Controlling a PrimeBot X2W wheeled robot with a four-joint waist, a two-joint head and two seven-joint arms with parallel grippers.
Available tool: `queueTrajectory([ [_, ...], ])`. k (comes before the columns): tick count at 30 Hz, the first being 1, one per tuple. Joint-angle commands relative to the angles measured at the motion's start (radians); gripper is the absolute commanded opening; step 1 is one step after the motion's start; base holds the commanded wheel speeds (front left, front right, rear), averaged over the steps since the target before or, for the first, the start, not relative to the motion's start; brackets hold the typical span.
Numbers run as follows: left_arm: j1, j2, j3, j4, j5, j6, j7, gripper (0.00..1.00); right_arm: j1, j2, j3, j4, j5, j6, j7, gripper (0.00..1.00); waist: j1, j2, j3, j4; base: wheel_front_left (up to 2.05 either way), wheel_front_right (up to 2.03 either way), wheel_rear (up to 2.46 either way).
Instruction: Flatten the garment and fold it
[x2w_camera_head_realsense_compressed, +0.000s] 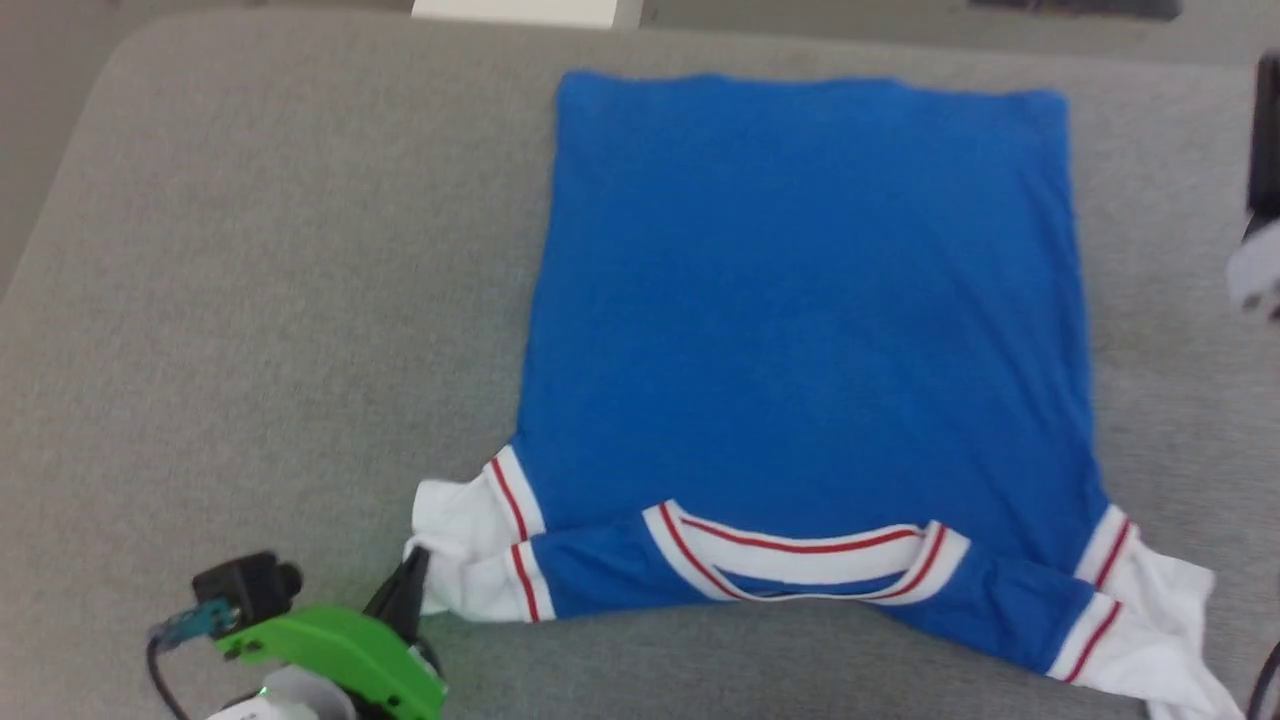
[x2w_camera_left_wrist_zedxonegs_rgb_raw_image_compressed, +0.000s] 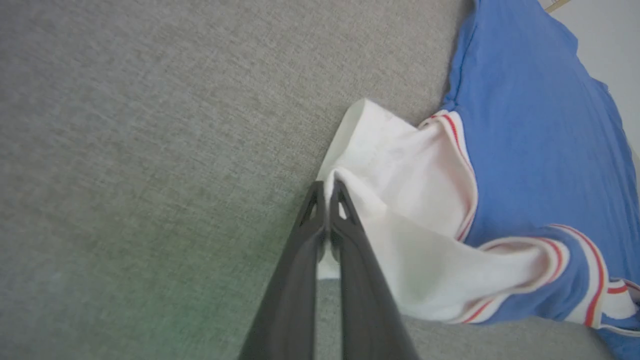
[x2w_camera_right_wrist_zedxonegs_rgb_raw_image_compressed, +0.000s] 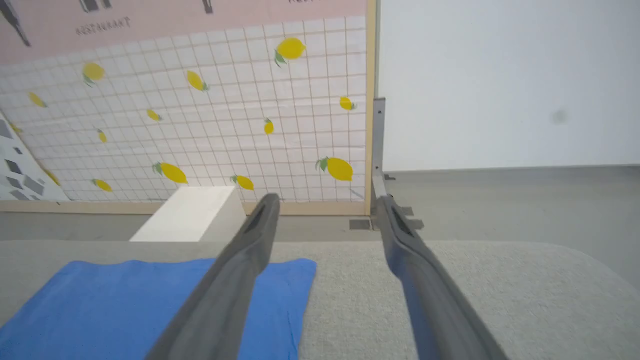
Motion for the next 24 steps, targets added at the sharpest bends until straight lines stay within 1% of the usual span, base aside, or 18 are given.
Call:
queueTrajectory([
  [1, -0.033, -0.012, -0.008, 0.001, 0.012, -0.011, -0.012, 0.0, -0.052, -0.022, -0.001, 0.038, -0.016, -0.001, 0.025, 1.0, 0.0, -0.0001, 0.126, 0.098, 0.0, 0.0, 0.0],
  [5, -0.077, -0.042, -0.034, 0.018, 0.012, -0.033, -0.028, 0.0, -0.182, -0.062, -0.016, 0.148, -0.051, -0.001, 0.126, 1.0, 0.0, -0.0001, 0.189, 0.144, 0.0, 0.0, 0.0],
  [8, -0.1, -0.057, -0.047, 0.034, 0.014, -0.045, -0.038, 0.0, -0.259, -0.084, -0.008, 0.198, -0.073, -0.001, 0.212, 1.0, 0.0, -0.0001, 0.225, 0.168, 0.0, 0.0, 0.0],
  [14, -0.136, -0.075, -0.06, 0.07, 0.016, -0.066, -0.062, 0.0, -0.379, -0.122, -0.017, 0.256, -0.136, -0.001, 0.456, 1.0, 0.0, -0.0001, 0.279, 0.199, 0.0, 0.0, 0.0],
  [19, -0.15, -0.084, -0.064, 0.092, 0.008, -0.084, -0.074, 0.0, -0.424, -0.109, -0.052, 0.249, -0.21, -0.001, 0.691, 1.0, 0.0, -0.0001, 0.309, 0.207, 0.0, 0.0, 0.0],
  [23, -0.158, -0.084, -0.066, 0.108, 0.007, -0.093, -0.081, 0.0, -0.43, -0.076, -0.084, 0.205, -0.267, -0.001, 0.82, 1.0, 0.0, -0.0001, 0.324, 0.202, 0.0, 0.0, 0.0],
  [24, -0.16, -0.085, -0.067, 0.111, 0.007, -0.095, -0.082, 0.0, -0.427, -0.068, -0.089, 0.194, -0.279, -0.001, 0.842, 0.75, 0.0, -0.0001, 0.326, 0.2, 0.0, 0.0, 0.0],
])
